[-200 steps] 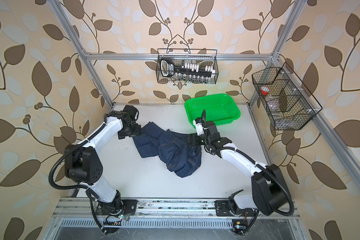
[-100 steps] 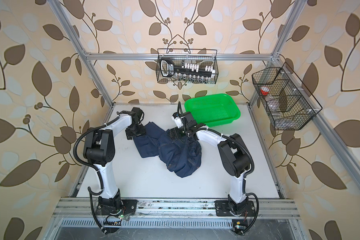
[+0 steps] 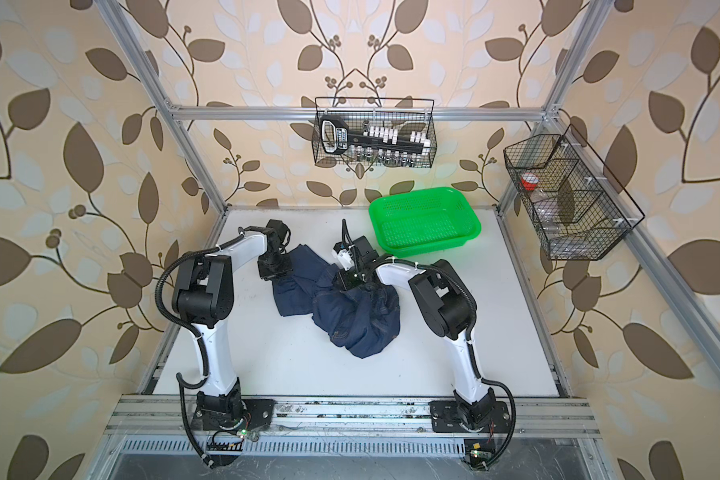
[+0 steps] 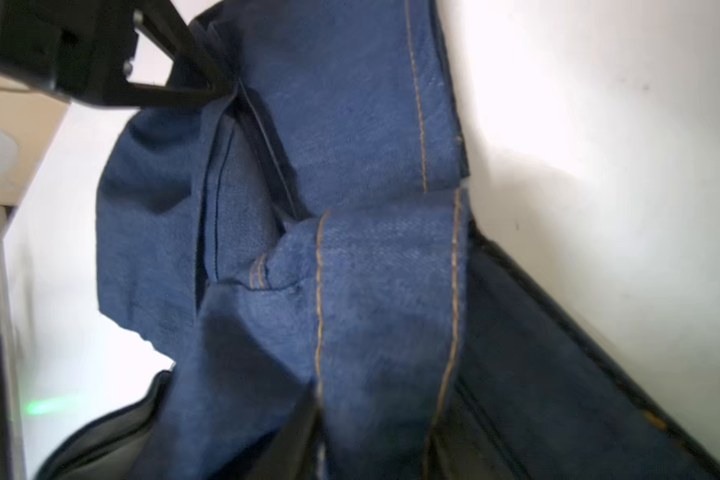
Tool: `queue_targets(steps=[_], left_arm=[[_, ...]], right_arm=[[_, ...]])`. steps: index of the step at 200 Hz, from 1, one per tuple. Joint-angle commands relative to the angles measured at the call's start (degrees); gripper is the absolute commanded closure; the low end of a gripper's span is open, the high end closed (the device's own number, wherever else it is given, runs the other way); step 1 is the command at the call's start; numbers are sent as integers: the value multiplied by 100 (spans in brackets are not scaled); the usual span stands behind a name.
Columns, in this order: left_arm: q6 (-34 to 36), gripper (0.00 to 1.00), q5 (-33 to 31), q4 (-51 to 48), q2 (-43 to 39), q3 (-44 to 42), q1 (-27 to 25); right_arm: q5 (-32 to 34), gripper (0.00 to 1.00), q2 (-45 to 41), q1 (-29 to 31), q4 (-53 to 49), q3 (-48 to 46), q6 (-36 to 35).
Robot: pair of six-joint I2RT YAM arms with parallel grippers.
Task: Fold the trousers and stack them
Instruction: 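Grasp the jeans with both grippers near the waist and a leg, then lift and stretch the jeans lengthwise between both grippers, then lay them down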
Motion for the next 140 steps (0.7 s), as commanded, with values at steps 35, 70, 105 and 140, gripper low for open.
queue_targets(steps=[35, 70, 105, 140], left_arm=[[190, 100, -253, -863, -706, 397, 26], [379, 100, -1025, -1914, -1548, 1260, 26], [544, 100, -1601, -2750, -2318, 1956, 9], [465, 100, -2656, -3273, -3005, 2095, -5]], right_arm=[[232, 100, -1509, -28, 108, -443, -77], [786, 100, -3015, -149, 171, -1100, -131], [1478, 100, -4576, -277, 137, -1769, -170], [2398, 99, -5903, -650, -133, -2216, 126]])
